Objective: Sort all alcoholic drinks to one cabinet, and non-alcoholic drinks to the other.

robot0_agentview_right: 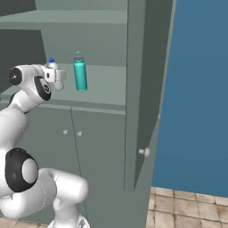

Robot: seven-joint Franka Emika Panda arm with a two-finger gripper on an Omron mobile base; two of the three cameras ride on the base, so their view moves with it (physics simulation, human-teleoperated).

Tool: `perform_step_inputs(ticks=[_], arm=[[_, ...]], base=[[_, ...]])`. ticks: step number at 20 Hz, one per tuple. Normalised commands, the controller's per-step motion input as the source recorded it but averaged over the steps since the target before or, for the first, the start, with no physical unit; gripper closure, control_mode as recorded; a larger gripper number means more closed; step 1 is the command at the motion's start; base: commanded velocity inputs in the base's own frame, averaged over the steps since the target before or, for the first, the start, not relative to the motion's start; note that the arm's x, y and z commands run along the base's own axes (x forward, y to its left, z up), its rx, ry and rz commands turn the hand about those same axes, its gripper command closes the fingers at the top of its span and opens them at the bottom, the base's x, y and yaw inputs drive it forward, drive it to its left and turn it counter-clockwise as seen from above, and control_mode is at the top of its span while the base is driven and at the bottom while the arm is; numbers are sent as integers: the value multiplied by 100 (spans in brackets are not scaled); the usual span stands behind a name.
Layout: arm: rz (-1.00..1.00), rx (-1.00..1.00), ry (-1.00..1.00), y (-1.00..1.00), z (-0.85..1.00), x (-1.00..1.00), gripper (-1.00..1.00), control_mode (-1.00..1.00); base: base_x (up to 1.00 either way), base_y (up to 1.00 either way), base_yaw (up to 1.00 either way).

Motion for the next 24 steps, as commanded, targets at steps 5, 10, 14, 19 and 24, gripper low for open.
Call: perform_step_inputs(ticks=[5,10,14,19,24], arm=[[0,0,-2,0,-28,0,100,-100],[2,0,-12,0,-13,2,100,-100],[4,1,-10,1,-20,14,100,-100],[2,0,2,3,-35,14,100,-100],[0,0,5,0,-20,0,100,-100]], base=[[0,0,0],[0,0,0],[0,0,0],[0,0,0],[0,0,0]])
